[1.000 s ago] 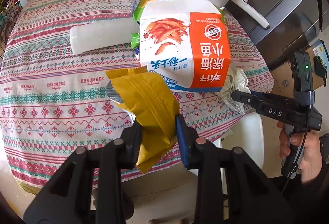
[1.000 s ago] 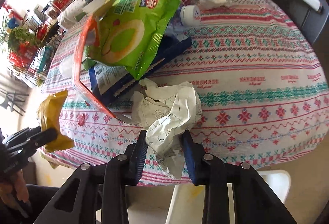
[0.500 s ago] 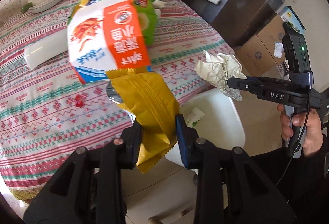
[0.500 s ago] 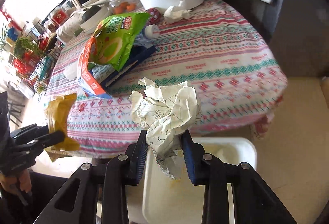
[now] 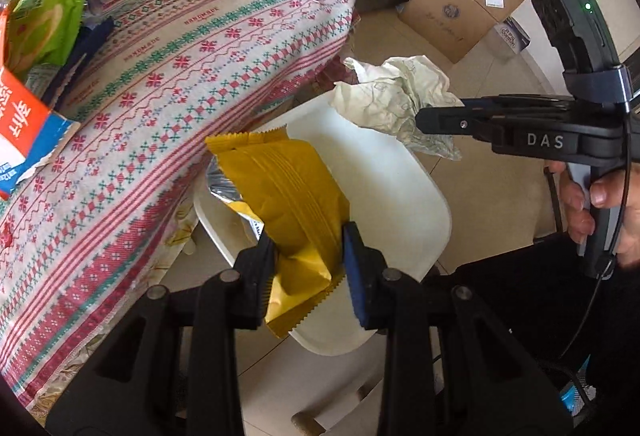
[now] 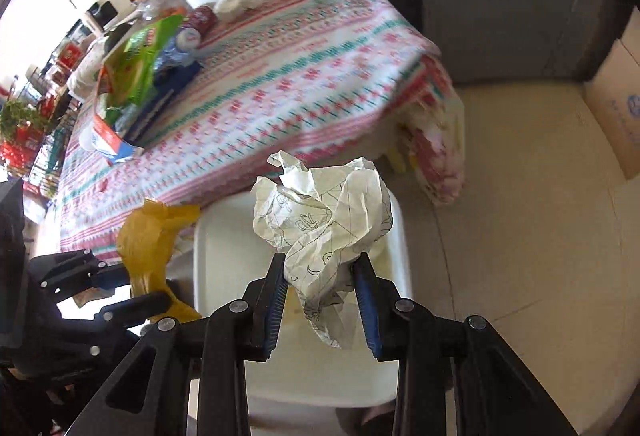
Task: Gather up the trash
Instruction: 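Carry the wrapper and paper over the white bin and open both grippers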
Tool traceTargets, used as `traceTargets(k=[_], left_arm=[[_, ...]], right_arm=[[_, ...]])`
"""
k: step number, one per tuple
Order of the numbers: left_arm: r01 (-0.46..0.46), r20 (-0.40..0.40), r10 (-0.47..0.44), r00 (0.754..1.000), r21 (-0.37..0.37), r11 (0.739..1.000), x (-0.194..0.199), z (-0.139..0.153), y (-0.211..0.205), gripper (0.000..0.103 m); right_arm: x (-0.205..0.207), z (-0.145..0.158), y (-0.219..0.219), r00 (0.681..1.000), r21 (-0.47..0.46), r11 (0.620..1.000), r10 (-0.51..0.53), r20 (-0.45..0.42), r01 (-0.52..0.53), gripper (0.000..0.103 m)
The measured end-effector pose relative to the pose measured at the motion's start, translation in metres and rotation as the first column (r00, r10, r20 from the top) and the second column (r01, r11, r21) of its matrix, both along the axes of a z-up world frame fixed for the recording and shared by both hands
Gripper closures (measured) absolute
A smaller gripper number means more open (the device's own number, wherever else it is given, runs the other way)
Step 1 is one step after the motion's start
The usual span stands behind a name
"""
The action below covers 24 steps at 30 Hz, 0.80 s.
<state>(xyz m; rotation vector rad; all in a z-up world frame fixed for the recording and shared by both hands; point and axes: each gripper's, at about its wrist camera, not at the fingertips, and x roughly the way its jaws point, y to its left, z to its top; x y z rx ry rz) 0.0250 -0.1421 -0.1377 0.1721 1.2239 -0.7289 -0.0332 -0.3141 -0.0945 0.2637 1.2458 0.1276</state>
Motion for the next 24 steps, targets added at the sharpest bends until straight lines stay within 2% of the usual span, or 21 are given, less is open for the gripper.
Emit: traceTargets(k=[5,9,12,24], left_arm=[[0.01,0.027,-0.011,1.0,0.016,1.0,0.0,-0.005,-0.007,0.065],[0.001,0.051,-0.003,0.999,0.03,1.0,-0.001,-0.003,-0.005,0.048],[-0.004,0.072,0.001,0.997,0.046,0.999,-0.001,0.0,-0.002,0.04],[-0.077,0.102,0.072,0.992,0.038,0.996,0.005,0.011,0.031,0.031]], right_arm=[[-0.009,-0.005,-0.013,1.0,0.001,1.0,-0.014,-0.014,0.014,0.069],[-0.01,-0.004,-0.013,1.0,0.0,1.0,-0.003,-0.011,0.003,0.069],[-0.01,-0.004,-0.01,1.0,-0.002,1.0,0.009,-0.009,-0.009,0.069],[-0.006,-0.017,0.014,0.992,-0.009,0.995,0.099,-0.073,-0.1,0.066]])
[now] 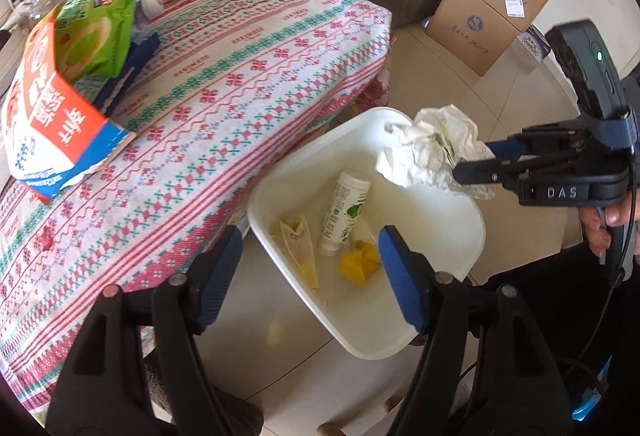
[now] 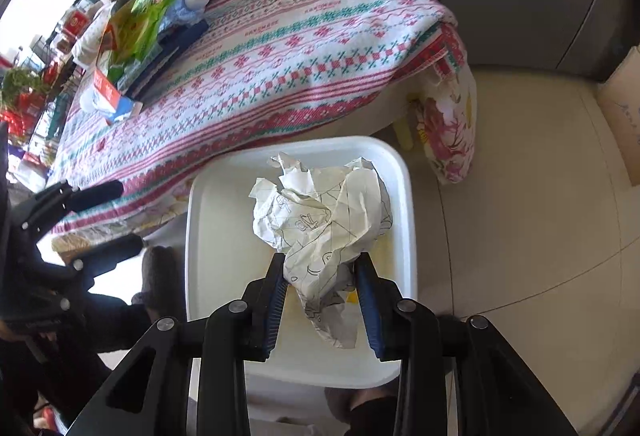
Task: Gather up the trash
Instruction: 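Carry the wrapper and paper over the white bin and open both grippers, then grasp the orange-and-white paper carton with the left gripper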
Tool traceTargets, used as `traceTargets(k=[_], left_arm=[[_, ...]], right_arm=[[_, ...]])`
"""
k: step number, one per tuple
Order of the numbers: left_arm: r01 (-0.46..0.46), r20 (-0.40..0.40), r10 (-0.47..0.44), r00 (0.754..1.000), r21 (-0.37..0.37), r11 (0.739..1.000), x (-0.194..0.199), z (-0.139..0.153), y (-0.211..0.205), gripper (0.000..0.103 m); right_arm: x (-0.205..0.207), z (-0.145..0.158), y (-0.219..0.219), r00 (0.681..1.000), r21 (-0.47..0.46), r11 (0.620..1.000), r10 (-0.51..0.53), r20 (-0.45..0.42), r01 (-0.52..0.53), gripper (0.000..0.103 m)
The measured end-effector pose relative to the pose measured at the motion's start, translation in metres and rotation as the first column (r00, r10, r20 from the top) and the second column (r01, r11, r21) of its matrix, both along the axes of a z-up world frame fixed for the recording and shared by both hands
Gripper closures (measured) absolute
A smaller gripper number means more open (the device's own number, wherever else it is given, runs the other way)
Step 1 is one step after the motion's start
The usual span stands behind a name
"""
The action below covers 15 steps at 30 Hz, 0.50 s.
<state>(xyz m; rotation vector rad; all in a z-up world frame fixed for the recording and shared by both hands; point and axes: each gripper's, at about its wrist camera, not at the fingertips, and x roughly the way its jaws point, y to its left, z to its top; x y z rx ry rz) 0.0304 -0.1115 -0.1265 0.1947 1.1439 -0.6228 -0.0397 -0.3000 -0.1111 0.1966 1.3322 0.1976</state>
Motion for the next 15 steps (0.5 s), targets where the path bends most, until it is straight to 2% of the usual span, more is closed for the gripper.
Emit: traceTargets(k=[3,7,15], left_arm=[[-0.029,-0.005,0.029,1.0,-0.006,1.0,0.003,0.002,0.012,0.029],[-0.064,-0.009,0.064,0.998,-0.009,0.998,0.007,0.005,0.028,0.029],[-0.154,-0.007,0.154,0.988,-0.041,0.987,0.02,0.016,0.063,0.028]], right_arm=[[0.0,-0.004,0.004,1.0,0.002,1.0,0.011,-0.024,-0.011,0.066],[0.001,-0.008,0.005,0.999,0.008,1.0,-0.005,-0.049,0.005,0.04],[0.004,-0.008,0.006,0.998,-0.001,1.0,-0.02,-0.063,0.02,0.037]])
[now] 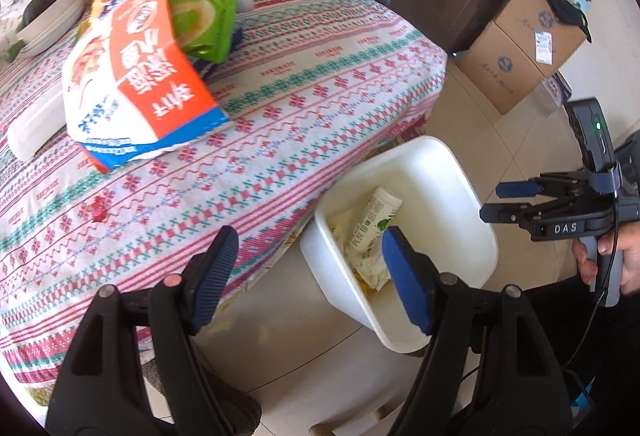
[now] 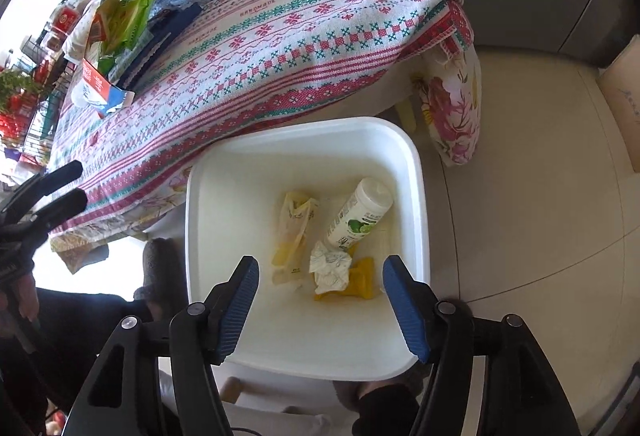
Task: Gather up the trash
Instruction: 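Grasp the orange-and-white paper carton with the left gripper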
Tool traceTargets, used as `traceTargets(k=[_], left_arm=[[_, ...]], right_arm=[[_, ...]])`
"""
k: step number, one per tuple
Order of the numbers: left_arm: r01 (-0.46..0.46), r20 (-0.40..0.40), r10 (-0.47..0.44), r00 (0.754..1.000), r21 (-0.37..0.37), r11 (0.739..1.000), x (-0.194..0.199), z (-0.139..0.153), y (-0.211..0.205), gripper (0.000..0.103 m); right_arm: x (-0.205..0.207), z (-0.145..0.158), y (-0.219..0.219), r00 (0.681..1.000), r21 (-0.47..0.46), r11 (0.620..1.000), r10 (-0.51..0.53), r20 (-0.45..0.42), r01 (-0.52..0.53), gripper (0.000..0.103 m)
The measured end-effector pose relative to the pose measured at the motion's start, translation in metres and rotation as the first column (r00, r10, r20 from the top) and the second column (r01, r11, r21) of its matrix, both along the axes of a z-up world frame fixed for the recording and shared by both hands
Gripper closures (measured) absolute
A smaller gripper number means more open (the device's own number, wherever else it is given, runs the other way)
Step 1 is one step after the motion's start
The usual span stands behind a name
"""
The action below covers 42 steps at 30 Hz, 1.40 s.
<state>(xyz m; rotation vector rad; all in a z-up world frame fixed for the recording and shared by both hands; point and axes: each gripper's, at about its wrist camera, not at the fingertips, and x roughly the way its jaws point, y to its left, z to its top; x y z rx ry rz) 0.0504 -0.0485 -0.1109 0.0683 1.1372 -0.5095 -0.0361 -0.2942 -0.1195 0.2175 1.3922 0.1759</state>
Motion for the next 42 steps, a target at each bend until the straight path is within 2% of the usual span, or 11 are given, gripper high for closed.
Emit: traceTargets(k=[4,9,13,21,26,28,31,33,34,38,42], left_arm=[[-0.05,0.011,0.05,0.999,-0.003,0.999,0.01,0.007,0.017,0.025],[-0.141,0.053,0.14,0.989,0.012,0.99,0.03,0.021,0.043,0.014],[-0.263,0.059,0.262,0.963,0.006,0.965,0.054,0.031,0.066,0.006],[-0.388,0.076,0.386,0.919,0.006,0.922,0.09,0.036,0.058,0.005],[-0.441,0.174,0.419,0.891,0.116,0.89,0.104,0.029,0.034,0.005],[-0.472,0.207,0.436,0.876,0.182,0.863,0.11,0.022,0.027,0.006],[-0.509,0.232,0.462,0.856,0.222,0.832,0.113,0.018,0.027,0.017],[-0.518,0.234,0.47,0.851,0.223,0.826,0.112,0.019,0.03,0.032],[-0.518,0.231,0.472,0.851,0.218,0.827,0.112,0.02,0.031,0.036],[-0.501,0.203,0.467,0.861,0.179,0.847,0.107,0.025,0.04,0.062],[-0.488,0.209,0.455,0.865,0.142,0.861,0.099,0.035,0.053,0.077]], right_arm=[[0.003,0.003,0.002,1.0,-0.013,1.0,0.001,0.004,-0.001,0.035],[0.015,0.015,0.005,0.999,-0.047,0.999,-0.003,0.038,0.005,0.031],[0.029,0.03,0.013,0.997,-0.049,0.999,-0.001,0.076,0.005,0.03],[0.058,0.052,0.042,0.992,-0.034,0.999,0.026,0.124,-0.022,0.028],[0.068,0.055,0.054,0.991,-0.035,0.999,0.036,0.128,-0.031,0.027],[0.071,0.055,0.055,0.991,-0.037,0.999,0.037,0.127,-0.032,0.027],[0.074,0.055,0.057,0.991,-0.045,0.998,0.038,0.126,-0.032,0.027],[0.076,0.055,0.058,0.991,-0.047,0.998,0.036,0.127,-0.03,0.027],[0.077,0.055,0.058,0.991,-0.046,0.999,0.035,0.128,-0.029,0.027],[0.08,0.055,0.059,0.991,-0.047,0.999,0.03,0.131,-0.024,0.027],[0.083,0.056,0.064,0.99,-0.053,0.998,0.029,0.138,-0.022,0.027]])
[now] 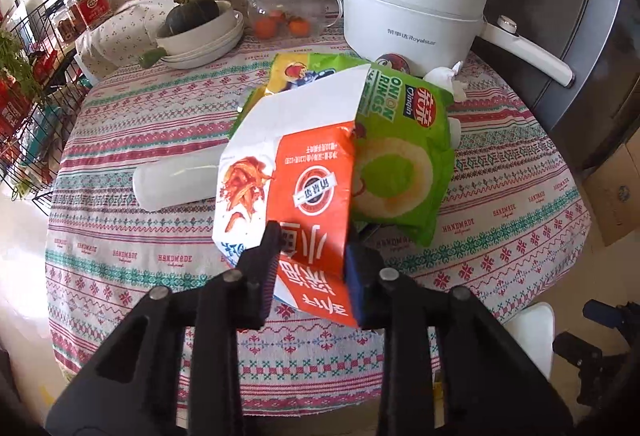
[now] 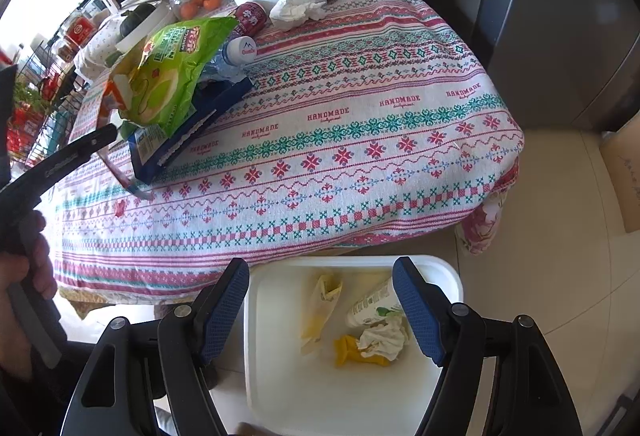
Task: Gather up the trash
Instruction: 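Grasp the orange-and-white paper carton with the left gripper, then grasp the green chip bag with the right gripper while the left gripper holds the carton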
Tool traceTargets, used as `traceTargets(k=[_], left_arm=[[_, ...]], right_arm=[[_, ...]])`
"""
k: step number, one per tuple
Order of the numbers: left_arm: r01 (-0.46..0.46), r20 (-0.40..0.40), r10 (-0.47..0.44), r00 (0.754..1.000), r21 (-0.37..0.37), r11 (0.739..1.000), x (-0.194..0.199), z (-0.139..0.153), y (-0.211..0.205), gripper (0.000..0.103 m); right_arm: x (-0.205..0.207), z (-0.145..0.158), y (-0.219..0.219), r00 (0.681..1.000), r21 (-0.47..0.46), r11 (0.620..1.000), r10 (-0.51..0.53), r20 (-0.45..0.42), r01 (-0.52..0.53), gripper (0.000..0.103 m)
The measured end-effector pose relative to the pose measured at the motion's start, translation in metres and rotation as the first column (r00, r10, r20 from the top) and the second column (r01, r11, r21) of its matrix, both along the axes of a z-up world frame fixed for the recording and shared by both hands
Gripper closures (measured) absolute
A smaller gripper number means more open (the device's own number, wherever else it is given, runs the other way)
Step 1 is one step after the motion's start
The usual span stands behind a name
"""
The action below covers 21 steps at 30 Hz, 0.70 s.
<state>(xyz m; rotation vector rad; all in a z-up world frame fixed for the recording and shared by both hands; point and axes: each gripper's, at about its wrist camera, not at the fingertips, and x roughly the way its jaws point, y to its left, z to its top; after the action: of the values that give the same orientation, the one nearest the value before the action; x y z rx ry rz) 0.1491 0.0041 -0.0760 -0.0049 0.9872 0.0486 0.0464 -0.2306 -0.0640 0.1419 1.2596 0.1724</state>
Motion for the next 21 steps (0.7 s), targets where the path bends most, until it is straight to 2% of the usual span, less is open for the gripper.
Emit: traceTargets(k=[9,15,21], left_arm=[[-0.041,0.022,0.043,0.999,-0.073,0.996,-0.013,0.013,0.062,0.094],[-0.091,-0.018,0.089,0.996,-0.145,0.985,-0.02,0.005,0.108,0.099],[-0.12,-0.06,0.108,0.992,-0.252,0.96,-0.025,-0.001,0.137,0.1]], right_arm=[[0.018,0.007,0.024,0.999,0.055,0.998,-0.008,0.04,0.005,0.027],[0.043,0.01,0.048,0.996,0.144,0.989,-0.028,0.079,0.017,0.027],[0.073,-0.006,0.07,0.994,0.244,0.968,-0.074,0.076,0.053,0.027]])
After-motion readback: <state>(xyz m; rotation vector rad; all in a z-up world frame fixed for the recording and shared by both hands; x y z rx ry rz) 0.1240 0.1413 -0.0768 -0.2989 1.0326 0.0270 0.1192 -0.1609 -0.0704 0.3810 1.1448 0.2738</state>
